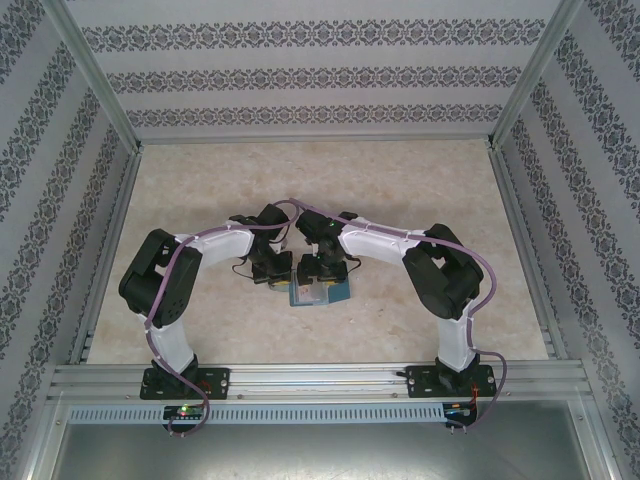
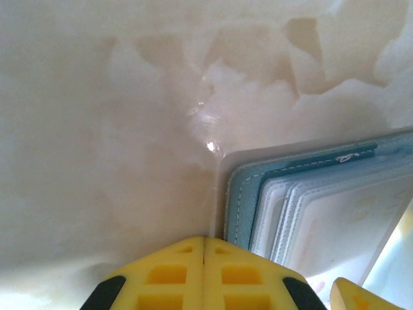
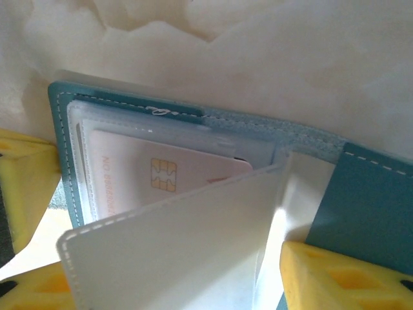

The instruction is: Take the credit cards out of the card holder

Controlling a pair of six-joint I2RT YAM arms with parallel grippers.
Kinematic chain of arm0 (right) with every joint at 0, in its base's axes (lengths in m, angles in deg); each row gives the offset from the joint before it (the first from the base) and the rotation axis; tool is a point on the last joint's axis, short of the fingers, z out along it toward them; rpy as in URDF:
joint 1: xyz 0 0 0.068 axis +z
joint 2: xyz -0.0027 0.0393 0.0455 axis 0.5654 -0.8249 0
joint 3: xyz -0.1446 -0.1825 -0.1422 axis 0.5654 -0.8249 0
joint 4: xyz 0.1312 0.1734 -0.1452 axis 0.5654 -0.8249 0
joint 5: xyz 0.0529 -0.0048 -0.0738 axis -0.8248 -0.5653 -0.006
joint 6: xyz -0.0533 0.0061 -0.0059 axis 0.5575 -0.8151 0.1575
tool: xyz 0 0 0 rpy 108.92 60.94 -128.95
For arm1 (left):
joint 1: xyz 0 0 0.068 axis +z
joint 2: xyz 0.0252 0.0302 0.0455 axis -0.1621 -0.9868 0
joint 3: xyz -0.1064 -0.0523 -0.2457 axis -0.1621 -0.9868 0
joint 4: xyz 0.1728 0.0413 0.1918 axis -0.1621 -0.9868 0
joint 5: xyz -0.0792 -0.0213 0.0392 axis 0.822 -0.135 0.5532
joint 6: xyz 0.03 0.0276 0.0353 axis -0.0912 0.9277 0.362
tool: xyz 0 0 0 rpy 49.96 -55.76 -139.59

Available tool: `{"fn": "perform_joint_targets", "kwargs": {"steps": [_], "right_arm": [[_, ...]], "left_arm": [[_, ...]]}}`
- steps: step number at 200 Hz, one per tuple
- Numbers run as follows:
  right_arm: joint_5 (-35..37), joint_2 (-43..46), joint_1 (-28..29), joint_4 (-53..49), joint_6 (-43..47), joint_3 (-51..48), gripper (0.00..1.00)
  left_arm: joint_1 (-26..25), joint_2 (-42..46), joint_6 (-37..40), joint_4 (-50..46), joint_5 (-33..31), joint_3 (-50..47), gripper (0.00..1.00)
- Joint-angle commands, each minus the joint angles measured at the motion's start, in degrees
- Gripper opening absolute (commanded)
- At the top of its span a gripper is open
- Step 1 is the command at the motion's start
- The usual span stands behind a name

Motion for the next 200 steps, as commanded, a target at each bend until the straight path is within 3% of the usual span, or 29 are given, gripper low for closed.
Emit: {"fn": "perform_joint_targets", "kwargs": {"steps": [1,102,200], "right_arm": [[2.3,0.4,0.6,-2.1,0.7,1.0,0.58],[6.2,5.7,-0.7,-5.8,1.6,0.0,0.54],[5.8,9.0,-3.1,-5.2,2.8,-3.3,0.18]], "left_arm": [[-0.6,-2.4,1.4,-1.1,0.1,-0.1,0.00],[-0.6,-2.6,1.4,-1.2,0.1,0.2,0.01],[-0.6,-3.2,1.7,-2.0,0.0,1.5,0.01]]}}
